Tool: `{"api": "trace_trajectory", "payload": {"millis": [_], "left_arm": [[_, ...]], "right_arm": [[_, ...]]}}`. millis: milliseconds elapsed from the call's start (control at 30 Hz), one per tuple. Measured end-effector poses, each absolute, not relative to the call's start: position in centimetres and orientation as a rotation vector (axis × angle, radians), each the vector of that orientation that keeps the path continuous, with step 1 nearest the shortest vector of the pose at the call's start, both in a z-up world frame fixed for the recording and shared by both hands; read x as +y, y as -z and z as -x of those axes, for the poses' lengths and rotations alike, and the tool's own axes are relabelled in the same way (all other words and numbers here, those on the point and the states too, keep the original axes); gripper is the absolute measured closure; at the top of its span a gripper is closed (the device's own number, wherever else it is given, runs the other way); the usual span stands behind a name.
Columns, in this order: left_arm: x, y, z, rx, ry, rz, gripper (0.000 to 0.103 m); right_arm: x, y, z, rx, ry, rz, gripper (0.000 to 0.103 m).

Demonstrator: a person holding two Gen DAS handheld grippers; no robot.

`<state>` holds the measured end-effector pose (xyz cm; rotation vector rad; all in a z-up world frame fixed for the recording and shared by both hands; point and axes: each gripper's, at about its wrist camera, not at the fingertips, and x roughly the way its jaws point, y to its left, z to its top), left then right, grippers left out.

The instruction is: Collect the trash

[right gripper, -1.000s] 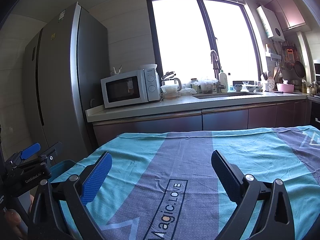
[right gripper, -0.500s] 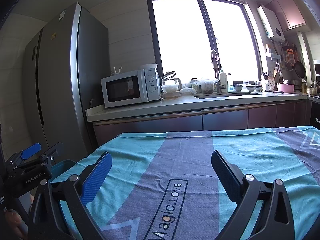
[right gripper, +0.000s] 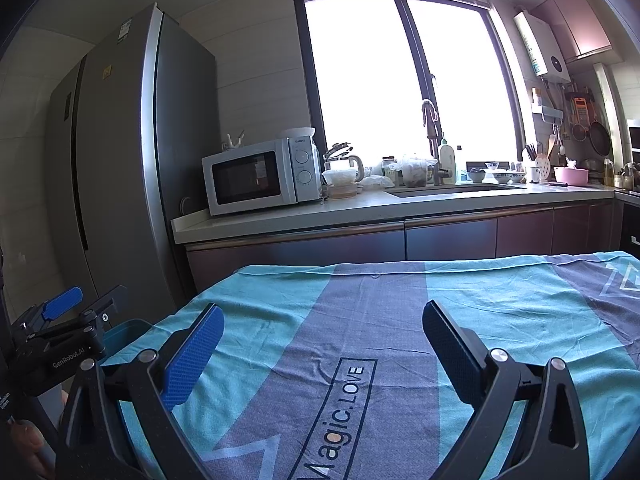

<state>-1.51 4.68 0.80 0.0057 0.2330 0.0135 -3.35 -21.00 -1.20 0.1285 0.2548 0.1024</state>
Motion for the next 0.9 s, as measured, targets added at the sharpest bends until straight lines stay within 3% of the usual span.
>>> {"api": "trace_trajectory", "payload": {"millis": [900], "left_arm": [[4.47, -0.56, 1.83, 0.237, -0.004, -0.013, 0.005]], "right_arm": [[-21.05, 1.42, 3.29, 0.253, -0.104, -0.135, 0.007]]}}
